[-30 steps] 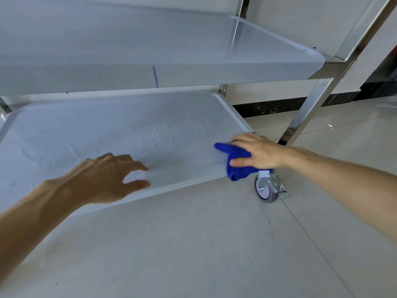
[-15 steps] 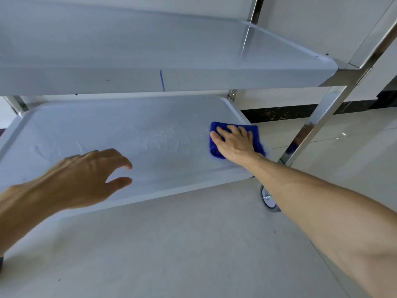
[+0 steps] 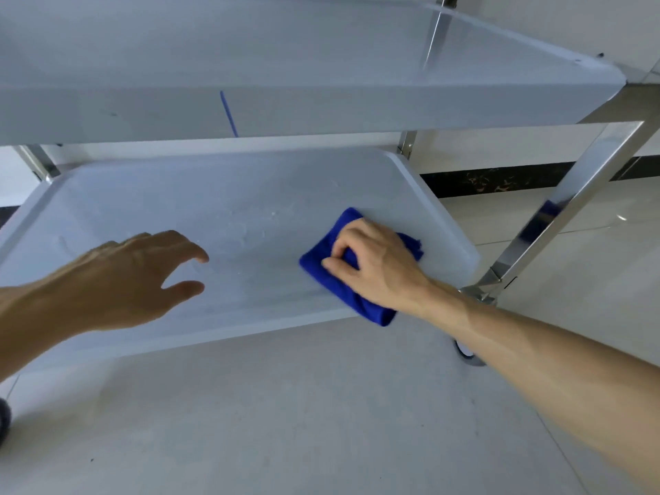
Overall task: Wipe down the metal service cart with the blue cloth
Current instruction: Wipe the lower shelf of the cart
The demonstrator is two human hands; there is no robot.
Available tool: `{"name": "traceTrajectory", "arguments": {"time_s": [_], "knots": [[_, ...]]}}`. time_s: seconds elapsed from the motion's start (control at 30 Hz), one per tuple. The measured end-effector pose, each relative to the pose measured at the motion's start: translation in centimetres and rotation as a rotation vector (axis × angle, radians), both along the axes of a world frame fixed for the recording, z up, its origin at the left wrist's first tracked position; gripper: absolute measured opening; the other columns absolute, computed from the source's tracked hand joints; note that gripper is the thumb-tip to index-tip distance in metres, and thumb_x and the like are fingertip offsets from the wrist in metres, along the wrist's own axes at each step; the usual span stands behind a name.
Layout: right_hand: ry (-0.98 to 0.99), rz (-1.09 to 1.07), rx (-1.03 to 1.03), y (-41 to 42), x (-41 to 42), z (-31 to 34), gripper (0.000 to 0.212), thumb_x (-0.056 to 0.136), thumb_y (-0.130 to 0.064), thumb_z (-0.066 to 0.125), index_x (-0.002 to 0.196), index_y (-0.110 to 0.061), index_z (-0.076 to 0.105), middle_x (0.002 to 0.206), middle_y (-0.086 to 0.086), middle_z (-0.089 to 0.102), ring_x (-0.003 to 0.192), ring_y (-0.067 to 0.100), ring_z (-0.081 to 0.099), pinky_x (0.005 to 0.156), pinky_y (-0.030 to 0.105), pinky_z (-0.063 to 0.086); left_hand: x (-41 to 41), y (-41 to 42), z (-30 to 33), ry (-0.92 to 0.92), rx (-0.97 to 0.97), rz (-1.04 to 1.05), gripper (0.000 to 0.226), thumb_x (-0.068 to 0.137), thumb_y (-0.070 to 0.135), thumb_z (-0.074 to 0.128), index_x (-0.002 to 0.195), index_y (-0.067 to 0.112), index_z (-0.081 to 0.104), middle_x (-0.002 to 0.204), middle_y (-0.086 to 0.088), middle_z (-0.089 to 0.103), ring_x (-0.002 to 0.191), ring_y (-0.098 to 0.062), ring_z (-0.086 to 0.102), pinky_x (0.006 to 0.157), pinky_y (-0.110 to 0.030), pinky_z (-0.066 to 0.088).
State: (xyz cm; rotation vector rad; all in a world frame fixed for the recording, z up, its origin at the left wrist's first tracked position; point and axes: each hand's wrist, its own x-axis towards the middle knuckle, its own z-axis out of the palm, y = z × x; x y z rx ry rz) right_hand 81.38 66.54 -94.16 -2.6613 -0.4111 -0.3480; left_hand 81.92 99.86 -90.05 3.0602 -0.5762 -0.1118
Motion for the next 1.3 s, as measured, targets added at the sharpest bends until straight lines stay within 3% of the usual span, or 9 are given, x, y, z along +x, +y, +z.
{"name": "traceTrajectory", "arguments": {"time_s": [0.17, 0.33, 0.47, 0.67, 0.83, 0.93, 1.03, 1.13, 1.3], "knots": [[0.166, -0.404, -0.177, -8.0, 3.5, -0.5, 0.046, 0.096, -0.062, 0.040, 0.134, -0.038, 0.054, 0.150, 0.005, 0.036, 0.138, 0.034, 0.034, 0.116, 0.047, 0.025, 0.4, -1.8, -0.8, 0.104, 0.010, 0.108, 0.080, 0.072, 0.080, 0.018, 0.146, 0.051, 0.025, 0.159, 0.014, 0.023, 0.141, -0.022, 0.034, 0.108, -0.052, 0.039], [0.318, -0.662, -0.156, -5.7, 10.4, -0.1, 0.059, 0.098, -0.062, 0.022, 0.136, -0.026, 0.052, 0.154, 0.010, 0.033, 0.138, 0.046, 0.027, 0.116, 0.059, 0.018, 1.0, -3.0, -0.8, 0.175, 0.070, 0.165, 0.089, 0.066, 0.086, 0.013, 0.149, 0.054, 0.006, 0.165, 0.013, -0.002, 0.152, -0.024, 0.007, 0.115, -0.062, 0.024], [0.321, -0.348, -0.239, 2.3, 10.3, -0.5, 0.075, 0.087, -0.082, 0.025, 0.146, -0.037, 0.037, 0.162, 0.003, 0.018, 0.145, 0.047, 0.012, 0.117, 0.060, 0.009, 3.2, -3.5, -0.6, 0.233, 0.100, 0.203, 0.093, 0.063, 0.087, 0.019, 0.149, 0.055, 0.001, 0.165, 0.014, -0.008, 0.153, -0.025, 0.002, 0.115, -0.065, 0.022], [0.187, 0.093, -0.264, 3.0, 4.3, -0.9, 0.070, 0.086, -0.078, 0.038, 0.145, -0.040, 0.038, 0.164, -0.008, 0.021, 0.152, 0.030, 0.010, 0.121, 0.049, 0.016, 5.2, -3.4, -2.3, 0.293, 0.064, 0.188, 0.093, 0.061, 0.093, 0.020, 0.146, 0.061, -0.001, 0.165, 0.015, -0.007, 0.153, -0.025, 0.002, 0.118, -0.060, 0.020], [0.078, -0.169, -0.365, -6.5, 3.6, -0.4, 0.065, 0.088, -0.077, 0.030, 0.137, -0.042, 0.053, 0.159, 0.000, 0.030, 0.146, 0.030, 0.026, 0.117, 0.050, 0.027, 5.4, -3.4, -3.1, 0.285, 0.000, 0.163, 0.096, 0.053, 0.096, 0.011, 0.144, 0.065, -0.001, 0.164, 0.018, 0.000, 0.151, -0.022, 0.003, 0.117, -0.060, 0.023], [0.207, -0.479, -0.201, -9.1, 6.9, -0.7, 0.059, 0.092, -0.073, 0.033, 0.140, -0.042, 0.047, 0.156, 0.003, 0.026, 0.142, 0.035, 0.026, 0.117, 0.048, 0.026, 5.5, -3.6, -3.1, 0.293, 0.005, 0.159, 0.100, 0.048, 0.097, 0.008, 0.143, 0.065, -0.002, 0.164, 0.019, -0.001, 0.151, -0.022, 0.003, 0.115, -0.062, 0.023], [0.264, -0.594, -0.190, -7.0, 12.4, -1.0, 0.059, 0.095, -0.069, 0.028, 0.141, -0.036, 0.045, 0.157, 0.008, 0.027, 0.142, 0.039, 0.023, 0.118, 0.052, 0.020, 5.5, -3.6, -2.9, 0.303, 0.000, 0.165, 0.101, 0.048, 0.096, 0.009, 0.143, 0.065, -0.001, 0.164, 0.019, -0.002, 0.152, -0.022, 0.003, 0.116, -0.062, 0.023], [0.297, -0.540, -0.176, -1.8, 15.8, -1.1, 0.060, 0.092, -0.073, 0.026, 0.140, -0.042, 0.044, 0.159, 0.003, 0.024, 0.145, 0.038, 0.018, 0.119, 0.052, 0.015, 5.7, -3.6, -2.6, 0.317, 0.005, 0.162, 0.101, 0.048, 0.096, 0.010, 0.143, 0.065, -0.001, 0.164, 0.019, -0.004, 0.152, -0.022, 0.002, 0.116, -0.061, 0.022], [0.143, -0.143, -0.192, 4.9, 13.8, -1.9, 0.056, 0.092, -0.069, 0.043, 0.141, -0.042, 0.047, 0.160, -0.007, 0.031, 0.149, 0.023, 0.022, 0.123, 0.041, 0.015, 5.6, -3.7, -2.6, 0.346, -0.002, 0.165, 0.102, 0.046, 0.097, 0.010, 0.143, 0.066, -0.002, 0.164, 0.020, -0.006, 0.152, -0.022, -0.002, 0.116, -0.063, 0.019]]}}
